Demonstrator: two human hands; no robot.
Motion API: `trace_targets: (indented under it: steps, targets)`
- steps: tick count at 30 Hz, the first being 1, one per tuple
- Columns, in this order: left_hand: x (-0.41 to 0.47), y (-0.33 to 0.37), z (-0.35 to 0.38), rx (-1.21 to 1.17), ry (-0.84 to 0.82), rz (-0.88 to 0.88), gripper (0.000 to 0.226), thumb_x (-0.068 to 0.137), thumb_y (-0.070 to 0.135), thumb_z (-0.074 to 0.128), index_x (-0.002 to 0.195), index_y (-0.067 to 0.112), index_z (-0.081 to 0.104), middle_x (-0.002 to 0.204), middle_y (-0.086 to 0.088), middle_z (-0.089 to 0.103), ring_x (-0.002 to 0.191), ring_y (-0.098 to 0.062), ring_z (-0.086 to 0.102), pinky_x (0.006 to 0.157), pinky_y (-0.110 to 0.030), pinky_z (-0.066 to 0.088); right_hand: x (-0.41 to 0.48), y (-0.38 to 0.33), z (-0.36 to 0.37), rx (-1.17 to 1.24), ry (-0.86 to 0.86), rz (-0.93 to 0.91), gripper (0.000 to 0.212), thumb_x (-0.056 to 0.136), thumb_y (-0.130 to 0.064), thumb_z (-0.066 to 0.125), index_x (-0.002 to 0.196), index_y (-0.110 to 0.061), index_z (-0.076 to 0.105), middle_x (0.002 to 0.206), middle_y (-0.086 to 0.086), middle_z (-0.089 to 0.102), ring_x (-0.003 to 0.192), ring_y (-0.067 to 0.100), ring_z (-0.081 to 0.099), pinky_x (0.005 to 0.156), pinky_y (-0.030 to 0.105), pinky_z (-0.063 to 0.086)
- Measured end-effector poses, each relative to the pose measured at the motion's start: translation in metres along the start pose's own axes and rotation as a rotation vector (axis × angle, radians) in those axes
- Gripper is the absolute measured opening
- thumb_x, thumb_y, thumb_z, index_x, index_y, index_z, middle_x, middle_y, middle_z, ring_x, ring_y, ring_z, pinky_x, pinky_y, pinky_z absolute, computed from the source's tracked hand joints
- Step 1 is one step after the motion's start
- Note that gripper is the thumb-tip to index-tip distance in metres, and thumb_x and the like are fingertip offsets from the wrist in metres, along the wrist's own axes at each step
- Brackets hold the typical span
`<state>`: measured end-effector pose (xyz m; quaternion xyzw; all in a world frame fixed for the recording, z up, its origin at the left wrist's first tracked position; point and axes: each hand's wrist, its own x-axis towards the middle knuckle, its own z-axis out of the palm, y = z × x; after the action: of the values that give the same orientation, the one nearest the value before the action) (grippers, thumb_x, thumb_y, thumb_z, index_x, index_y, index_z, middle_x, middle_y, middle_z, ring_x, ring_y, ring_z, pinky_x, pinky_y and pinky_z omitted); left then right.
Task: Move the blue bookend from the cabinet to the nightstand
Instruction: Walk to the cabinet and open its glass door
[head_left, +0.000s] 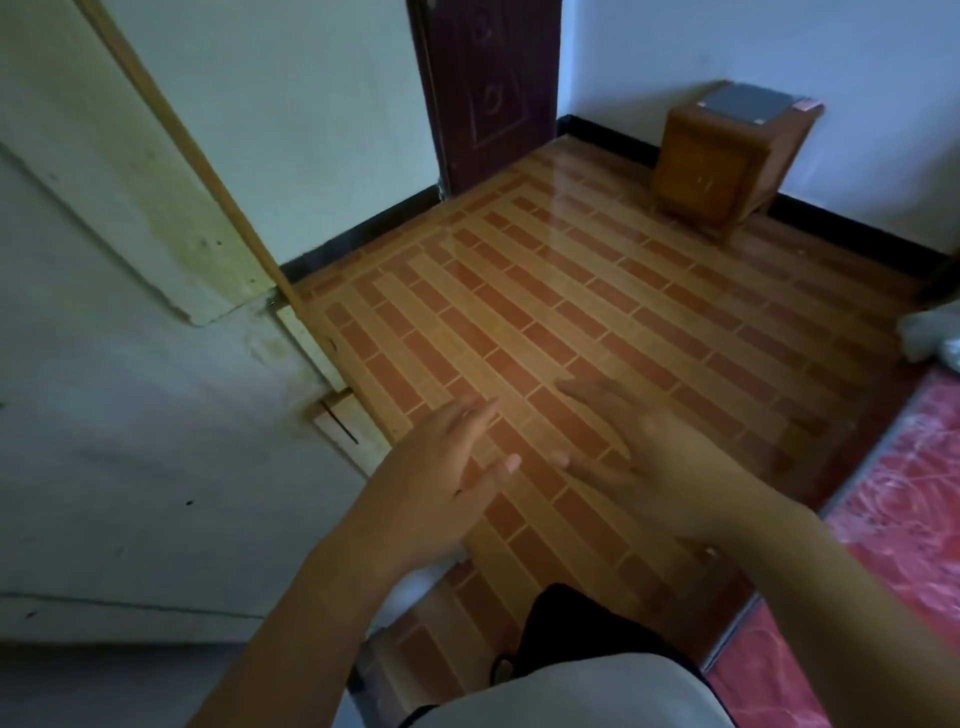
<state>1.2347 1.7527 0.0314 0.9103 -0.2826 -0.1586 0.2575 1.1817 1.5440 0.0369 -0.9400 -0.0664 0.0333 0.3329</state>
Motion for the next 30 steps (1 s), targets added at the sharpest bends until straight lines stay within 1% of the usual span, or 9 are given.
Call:
trace_targets:
  steps: [2,7,10,12,14,19,23,27,30]
  targets:
    - [0.021,-0.004,-0.004,0.014,-0.017,0.014,0.06,0.089,0.056,0.032,0.143,0.035,0.019,0.153,0.013,0.017,0.138,0.0,0.011,0.11,-0.025,0.015,0.015,0.006,-0.008,0.0,0.019,0.005,0.068,0.078,-0.059,0.044,0.139,-0.037,0.024,0.133,-0.028,0.026,0.109,-0.017,0.018,0.073,-0.008,0.016]
    - [0.084,-0.008,-0.013,0.03,-0.037,0.01,0.058,0.09,0.056,0.03,0.143,0.038,0.016,0.153,0.014,0.015,0.138,-0.002,0.012,0.109,-0.027,0.018,0.065,0.036,-0.024,0.0,0.042,-0.009,0.064,0.083,-0.051,0.049,0.139,-0.03,0.029,0.138,-0.017,0.035,0.107,-0.019,0.02,0.074,-0.011,0.02]
    - [0.129,-0.003,-0.014,0.055,-0.037,0.016,0.057,0.09,0.055,0.028,0.143,0.038,0.015,0.153,0.015,0.015,0.138,-0.003,0.012,0.107,-0.026,0.018,0.098,0.064,-0.043,0.003,0.041,0.01,0.064,0.083,-0.055,0.047,0.139,-0.033,0.026,0.143,-0.016,0.033,0.115,-0.013,0.026,0.082,-0.002,0.021]
    - [0.165,0.003,-0.017,0.055,-0.024,0.003,0.057,0.09,0.055,0.028,0.143,0.038,0.015,0.153,0.015,0.015,0.138,-0.003,0.013,0.105,-0.025,0.017,0.123,0.085,-0.062,-0.015,0.029,0.021,0.065,0.083,-0.057,0.045,0.139,-0.034,0.024,0.145,-0.014,0.031,0.124,-0.002,0.032,0.092,0.01,0.026]
    - [0.202,0.011,-0.022,0.049,-0.006,-0.012,0.057,0.09,0.056,0.028,0.143,0.039,0.015,0.152,0.015,0.016,0.138,-0.004,0.014,0.106,-0.027,0.018,0.148,0.105,-0.086,-0.069,0.019,0.04,0.067,0.081,-0.06,0.043,0.14,-0.036,0.022,0.146,-0.012,0.029,0.128,0.007,0.034,0.095,0.019,0.028]
    - [0.29,0.03,-0.032,0.03,0.044,-0.022,0.056,0.088,0.059,0.026,0.141,0.044,0.013,0.152,0.016,0.017,0.137,-0.005,0.016,0.104,-0.029,0.02,0.199,0.153,-0.144,-0.119,-0.013,0.053,0.063,0.084,-0.057,0.045,0.139,-0.039,0.02,0.149,-0.013,0.024,0.129,0.011,0.035,0.093,0.02,0.031]
    - [0.347,0.04,-0.035,0.027,0.064,-0.04,0.056,0.09,0.056,0.028,0.141,0.041,0.014,0.152,0.016,0.016,0.138,-0.007,0.016,0.106,-0.031,0.021,0.234,0.185,-0.17,-0.151,-0.026,0.064,0.064,0.083,-0.058,0.043,0.139,-0.04,0.019,0.15,-0.012,0.023,0.134,0.012,0.029,0.1,0.025,0.028]
    - [0.38,0.026,-0.044,0.006,0.069,-0.071,0.058,0.088,0.06,0.027,0.142,0.042,0.014,0.153,0.015,0.016,0.138,-0.006,0.015,0.109,-0.035,0.022,0.274,0.204,-0.184,-0.147,-0.081,0.013,0.065,0.081,-0.061,0.04,0.139,-0.041,0.018,0.15,-0.014,0.022,0.132,0.01,0.031,0.098,0.021,0.027]
    - [0.402,0.004,-0.055,-0.028,0.078,-0.093,0.062,0.087,0.063,0.027,0.143,0.039,0.015,0.153,0.014,0.017,0.138,-0.002,0.014,0.111,-0.03,0.018,0.314,0.213,-0.185,-0.154,-0.124,-0.018,0.068,0.079,-0.065,0.036,0.14,-0.041,0.015,0.15,-0.013,0.021,0.129,0.01,0.036,0.1,0.023,0.031]
